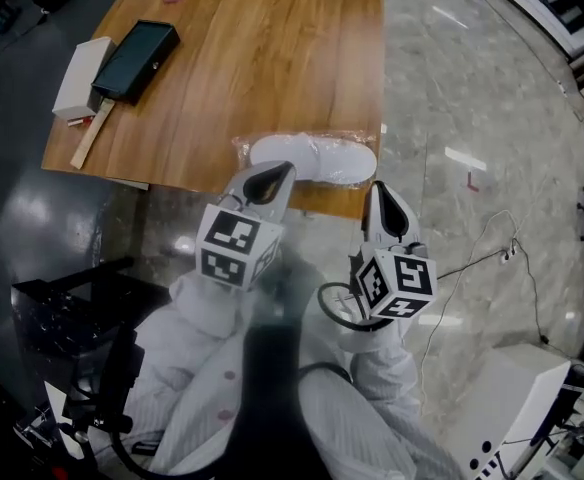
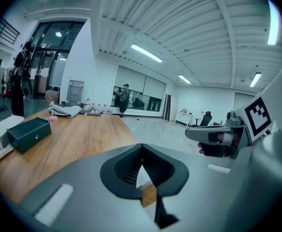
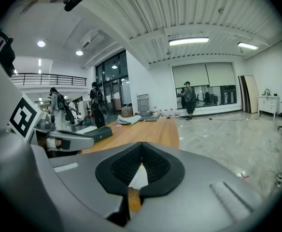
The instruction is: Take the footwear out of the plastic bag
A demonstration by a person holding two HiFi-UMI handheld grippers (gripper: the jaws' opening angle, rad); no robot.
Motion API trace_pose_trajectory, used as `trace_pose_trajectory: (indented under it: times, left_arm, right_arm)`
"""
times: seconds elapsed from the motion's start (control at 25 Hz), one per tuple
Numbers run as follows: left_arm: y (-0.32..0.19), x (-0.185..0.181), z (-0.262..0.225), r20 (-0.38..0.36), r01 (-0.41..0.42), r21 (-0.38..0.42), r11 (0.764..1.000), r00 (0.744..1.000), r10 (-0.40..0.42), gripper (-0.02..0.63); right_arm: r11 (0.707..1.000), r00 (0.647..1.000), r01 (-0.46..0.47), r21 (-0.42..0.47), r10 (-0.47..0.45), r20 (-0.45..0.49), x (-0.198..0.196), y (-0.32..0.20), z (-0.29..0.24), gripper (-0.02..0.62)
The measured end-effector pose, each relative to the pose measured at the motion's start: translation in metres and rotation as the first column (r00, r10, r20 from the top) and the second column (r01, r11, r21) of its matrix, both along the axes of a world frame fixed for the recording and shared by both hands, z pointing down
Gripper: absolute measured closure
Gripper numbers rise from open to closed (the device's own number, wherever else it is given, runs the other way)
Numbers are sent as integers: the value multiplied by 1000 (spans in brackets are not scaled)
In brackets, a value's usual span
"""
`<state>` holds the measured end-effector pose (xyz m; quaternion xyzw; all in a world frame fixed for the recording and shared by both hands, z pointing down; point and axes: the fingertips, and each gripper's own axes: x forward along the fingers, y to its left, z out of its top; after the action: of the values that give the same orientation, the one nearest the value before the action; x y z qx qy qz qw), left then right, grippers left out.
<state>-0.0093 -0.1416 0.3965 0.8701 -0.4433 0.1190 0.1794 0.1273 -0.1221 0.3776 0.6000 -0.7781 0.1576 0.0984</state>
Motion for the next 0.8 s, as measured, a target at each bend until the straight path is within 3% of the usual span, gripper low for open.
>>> trace_pose_trajectory:
  times: [0.24, 0.4, 0.52, 0.6, 0.8]
  left_arm:
    - [-42, 6, 41, 24, 6, -148, 989, 1000, -3, 604]
    - [-59, 2, 64, 20, 31, -251, 968, 999, -27, 604]
    - [-70, -3, 76, -6, 35, -314, 949, 999, -39, 584]
    - [-75, -8, 84, -48, 18, -359, 933, 998, -38, 510]
    - [-66, -37, 109, -134, 26, -483, 875, 986, -103, 400]
  right_arm:
    - [990, 998, 59, -129, -54, 36, 21, -57, 40, 581]
    - [953, 988, 147, -267, -129, 84, 40, -78, 82, 580]
    - [909, 970, 224, -352, -173, 171, 58, -89, 109, 543]
    - [874, 950, 273, -403, -179, 255, 68, -94, 126, 537]
    - [740, 885, 432, -516, -239, 399, 90, -87, 165, 445]
